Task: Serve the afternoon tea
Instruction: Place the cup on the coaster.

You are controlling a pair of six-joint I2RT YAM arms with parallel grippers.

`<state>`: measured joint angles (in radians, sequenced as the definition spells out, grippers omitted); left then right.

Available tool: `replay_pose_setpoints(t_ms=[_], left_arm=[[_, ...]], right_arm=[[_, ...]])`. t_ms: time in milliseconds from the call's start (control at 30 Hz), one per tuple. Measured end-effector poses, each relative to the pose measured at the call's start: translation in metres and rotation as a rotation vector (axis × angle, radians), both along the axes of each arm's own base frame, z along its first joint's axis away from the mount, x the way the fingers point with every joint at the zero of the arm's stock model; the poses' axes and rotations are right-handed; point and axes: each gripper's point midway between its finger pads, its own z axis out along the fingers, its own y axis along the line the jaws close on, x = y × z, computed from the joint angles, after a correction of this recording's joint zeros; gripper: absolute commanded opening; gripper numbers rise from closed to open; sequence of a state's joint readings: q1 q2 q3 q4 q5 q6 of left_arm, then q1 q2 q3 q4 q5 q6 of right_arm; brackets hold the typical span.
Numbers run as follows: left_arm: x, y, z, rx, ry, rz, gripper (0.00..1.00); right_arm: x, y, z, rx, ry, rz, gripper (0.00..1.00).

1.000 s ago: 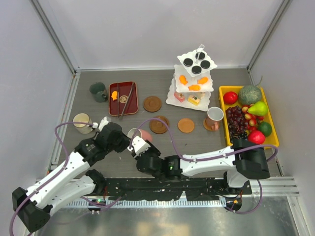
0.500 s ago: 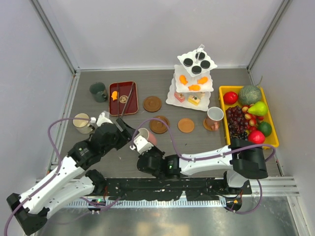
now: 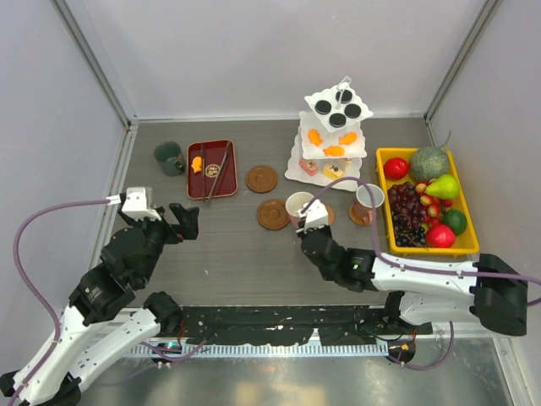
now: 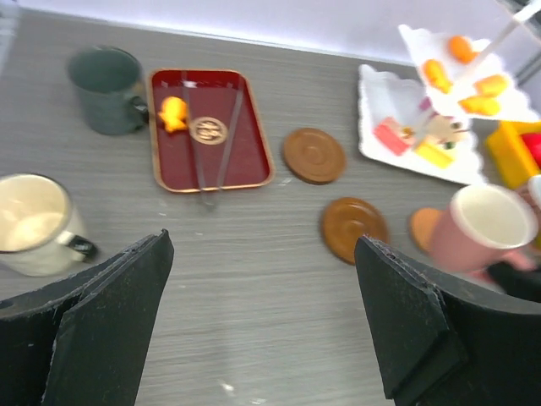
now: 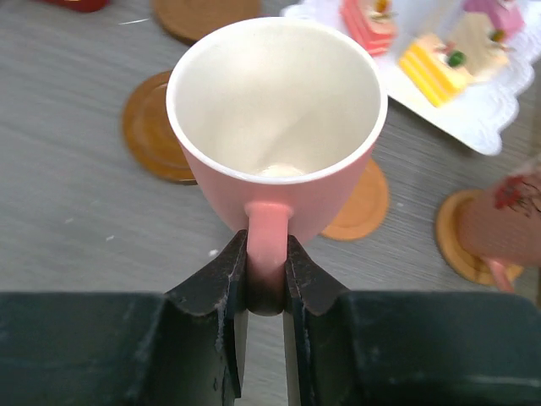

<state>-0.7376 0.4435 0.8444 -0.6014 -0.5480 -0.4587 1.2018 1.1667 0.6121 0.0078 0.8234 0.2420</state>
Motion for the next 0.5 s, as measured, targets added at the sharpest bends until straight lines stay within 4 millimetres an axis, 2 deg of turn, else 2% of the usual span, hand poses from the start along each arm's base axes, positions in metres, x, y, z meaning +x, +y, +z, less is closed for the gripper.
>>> replay_pose_setpoints(t_ms=[133, 200, 367, 500], left_arm=[[0.0, 0.02, -0.009, 0.17, -0.046, 0.028, 0.99], [-0.001, 0.031, -0.019, 0.254, -0.056, 0.051, 0.99], [-0.004, 0.057, -0.043, 0.369, -0.083, 0.131, 0.99], [-0.007, 0.072, -0.044, 0.38, -0.115, 0.19, 0.99]], right_arm=[[0.019, -0.037, -0.007, 0.053, -0.011, -0.096, 0.05], [0.025, -0.047, -0.012, 0.066, -0.012, -0.122, 0.05], [0.043, -0.063, -0.017, 0.114, -0.016, -0.178, 0.05], [0.056, -0.069, -0.017, 0.159, -0.026, -0.208, 0.05]])
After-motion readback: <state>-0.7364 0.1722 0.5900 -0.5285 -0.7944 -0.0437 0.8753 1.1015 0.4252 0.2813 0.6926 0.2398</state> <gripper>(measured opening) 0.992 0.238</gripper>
